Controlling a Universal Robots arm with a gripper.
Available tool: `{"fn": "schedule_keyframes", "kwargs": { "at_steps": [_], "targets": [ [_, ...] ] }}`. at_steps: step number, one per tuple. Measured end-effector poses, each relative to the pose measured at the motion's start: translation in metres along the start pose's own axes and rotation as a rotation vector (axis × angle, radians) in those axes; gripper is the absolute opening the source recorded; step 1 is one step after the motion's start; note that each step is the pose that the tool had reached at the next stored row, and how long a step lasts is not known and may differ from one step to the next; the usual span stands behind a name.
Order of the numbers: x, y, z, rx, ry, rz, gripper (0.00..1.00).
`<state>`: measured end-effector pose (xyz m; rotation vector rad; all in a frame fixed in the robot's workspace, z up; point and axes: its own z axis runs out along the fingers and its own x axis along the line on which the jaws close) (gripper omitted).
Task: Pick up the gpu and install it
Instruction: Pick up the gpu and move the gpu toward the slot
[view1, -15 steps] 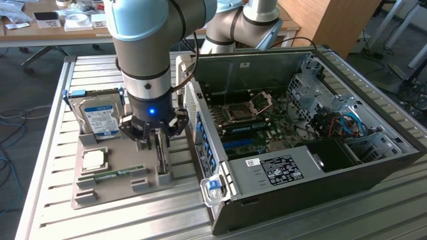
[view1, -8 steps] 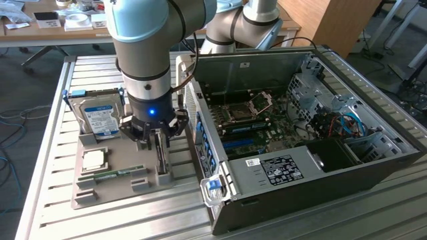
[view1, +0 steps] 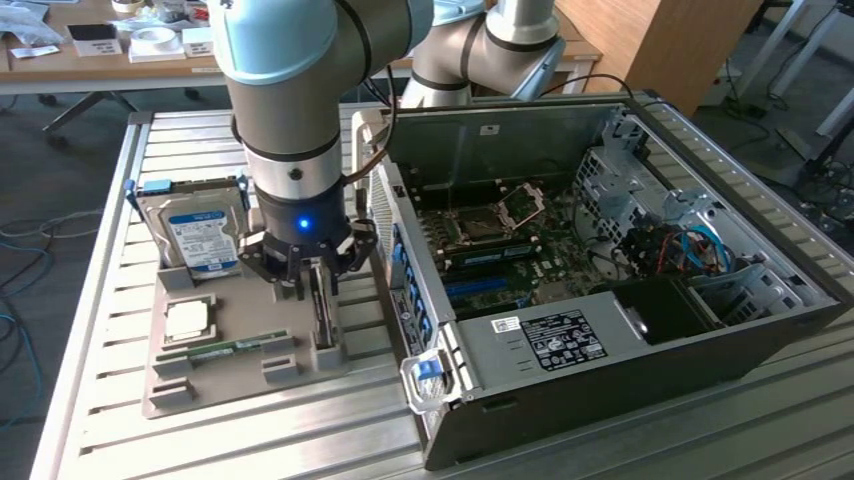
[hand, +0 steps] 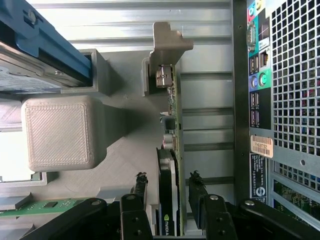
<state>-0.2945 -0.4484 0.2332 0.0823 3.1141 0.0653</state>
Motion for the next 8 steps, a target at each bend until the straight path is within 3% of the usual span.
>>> {"fn": "schedule_keyframes", "kwargs": {
  "at_steps": [2,3,8],
  "targets": [
    [0.0,0.0,0.0,0.0001,0.0,0.0,0.45],
    [0.0,0.0,0.0,0.0001,0.0,0.0,0.39],
    [0.0,0.0,0.0,0.0,0.0,0.0,0.39]
  ]
}}
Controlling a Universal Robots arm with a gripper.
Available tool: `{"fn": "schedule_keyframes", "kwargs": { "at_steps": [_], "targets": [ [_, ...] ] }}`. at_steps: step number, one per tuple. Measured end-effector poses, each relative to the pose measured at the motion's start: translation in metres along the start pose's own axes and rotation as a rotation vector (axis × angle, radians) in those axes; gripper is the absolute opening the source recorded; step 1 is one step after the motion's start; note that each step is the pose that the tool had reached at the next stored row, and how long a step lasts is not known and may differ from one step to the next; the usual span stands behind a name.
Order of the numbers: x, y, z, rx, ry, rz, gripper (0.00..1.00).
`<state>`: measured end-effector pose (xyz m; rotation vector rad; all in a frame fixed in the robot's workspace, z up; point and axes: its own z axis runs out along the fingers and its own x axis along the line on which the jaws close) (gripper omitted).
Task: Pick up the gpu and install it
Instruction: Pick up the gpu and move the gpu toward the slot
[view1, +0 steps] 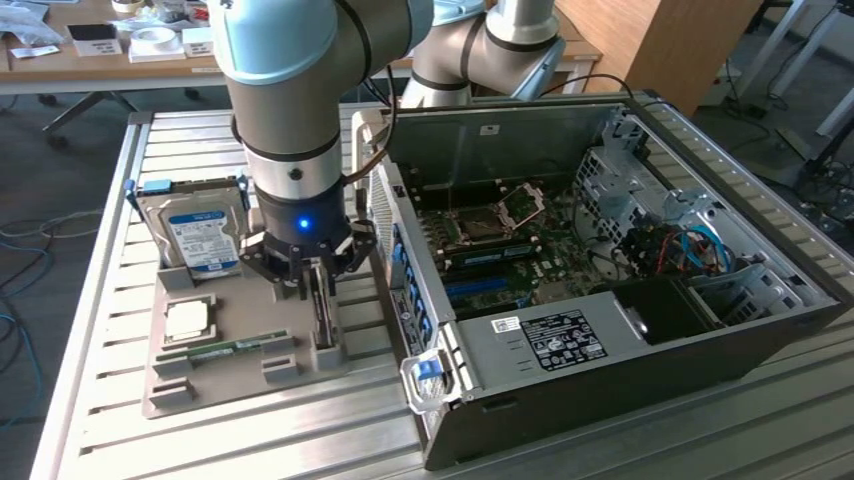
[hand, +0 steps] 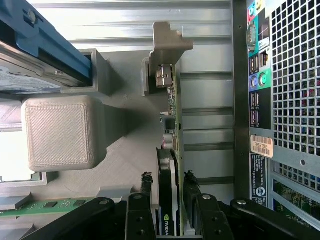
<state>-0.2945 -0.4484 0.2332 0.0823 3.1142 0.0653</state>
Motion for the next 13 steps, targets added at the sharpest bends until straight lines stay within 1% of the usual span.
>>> {"fn": "schedule_keyframes", "kwargs": {
  "at_steps": [13],
  "targets": [
    [0.0002,-0.0012,0.0002,0.0,0.0,0.0,0.39]
  ]
}}
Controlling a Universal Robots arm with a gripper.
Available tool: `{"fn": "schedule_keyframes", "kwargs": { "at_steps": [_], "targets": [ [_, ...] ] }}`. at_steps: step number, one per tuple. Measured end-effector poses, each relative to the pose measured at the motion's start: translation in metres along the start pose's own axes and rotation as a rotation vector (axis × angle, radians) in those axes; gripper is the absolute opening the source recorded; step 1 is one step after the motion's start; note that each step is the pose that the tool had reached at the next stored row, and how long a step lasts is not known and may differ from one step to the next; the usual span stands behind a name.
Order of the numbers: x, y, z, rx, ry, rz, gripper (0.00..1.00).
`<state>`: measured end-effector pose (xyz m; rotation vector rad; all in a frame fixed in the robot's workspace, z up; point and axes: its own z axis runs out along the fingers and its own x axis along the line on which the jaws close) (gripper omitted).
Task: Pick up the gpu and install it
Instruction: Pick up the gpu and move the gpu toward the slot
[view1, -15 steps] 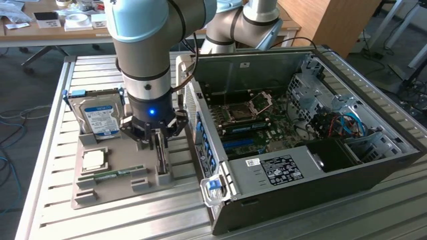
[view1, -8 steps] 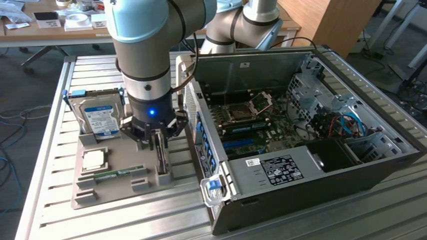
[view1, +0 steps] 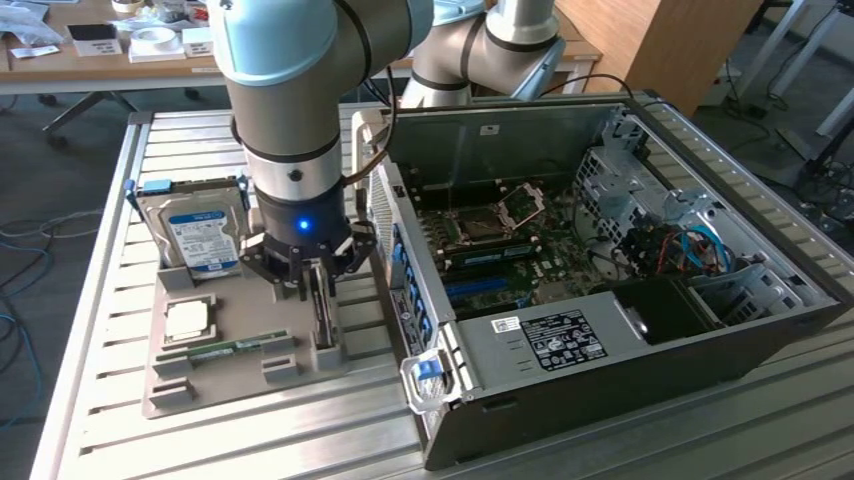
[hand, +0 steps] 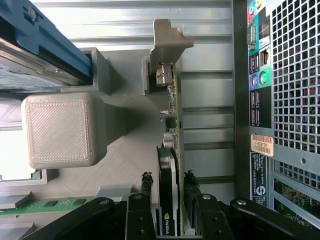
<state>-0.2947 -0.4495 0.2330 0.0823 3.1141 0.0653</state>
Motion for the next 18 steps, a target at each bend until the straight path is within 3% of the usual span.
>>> {"fn": "schedule_keyframes", "kwargs": {
  "at_steps": [6,8,18],
  "targets": [
    [0.0,0.0,0.0,0.0,0.0002,0.0,0.38],
    [0.0,0.0,0.0,0.0001,0.0001,0.0,0.27],
    [0.0,0.0,0.0,0.0,0.0001,-0.001,0.27]
  ]
}}
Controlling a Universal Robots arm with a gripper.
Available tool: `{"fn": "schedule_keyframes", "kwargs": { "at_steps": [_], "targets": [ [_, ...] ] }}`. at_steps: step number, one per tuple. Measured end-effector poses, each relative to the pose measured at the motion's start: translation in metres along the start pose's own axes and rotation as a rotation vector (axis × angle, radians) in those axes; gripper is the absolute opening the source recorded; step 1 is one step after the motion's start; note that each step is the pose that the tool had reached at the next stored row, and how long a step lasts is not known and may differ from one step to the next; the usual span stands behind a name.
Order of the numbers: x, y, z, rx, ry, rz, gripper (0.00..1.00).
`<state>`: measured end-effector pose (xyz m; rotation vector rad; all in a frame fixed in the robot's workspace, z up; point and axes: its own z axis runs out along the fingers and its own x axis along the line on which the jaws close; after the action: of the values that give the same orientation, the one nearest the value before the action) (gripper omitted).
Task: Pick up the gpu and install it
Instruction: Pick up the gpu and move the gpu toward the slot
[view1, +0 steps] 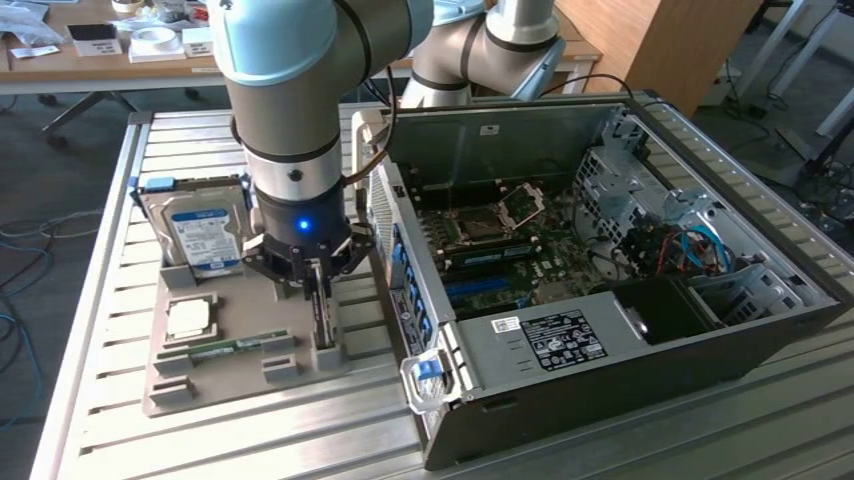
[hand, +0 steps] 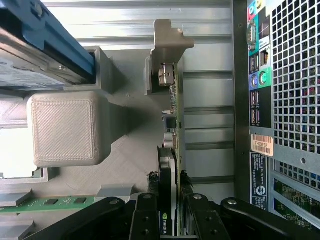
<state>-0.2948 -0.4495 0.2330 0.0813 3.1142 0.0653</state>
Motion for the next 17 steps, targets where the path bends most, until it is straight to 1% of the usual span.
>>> {"fn": "schedule_keyframes", "kwargs": {
  "at_steps": [4,15,17],
  "targets": [
    [0.0,0.0,0.0,-0.0004,0.0006,-0.016,0.27],
    [-0.0003,0.0,0.0,-0.0005,0.0008,-0.019,0.27],
    [-0.0004,0.0001,-0.0013,-0.0006,0.0007,-0.019,0.27]
  ]
}}
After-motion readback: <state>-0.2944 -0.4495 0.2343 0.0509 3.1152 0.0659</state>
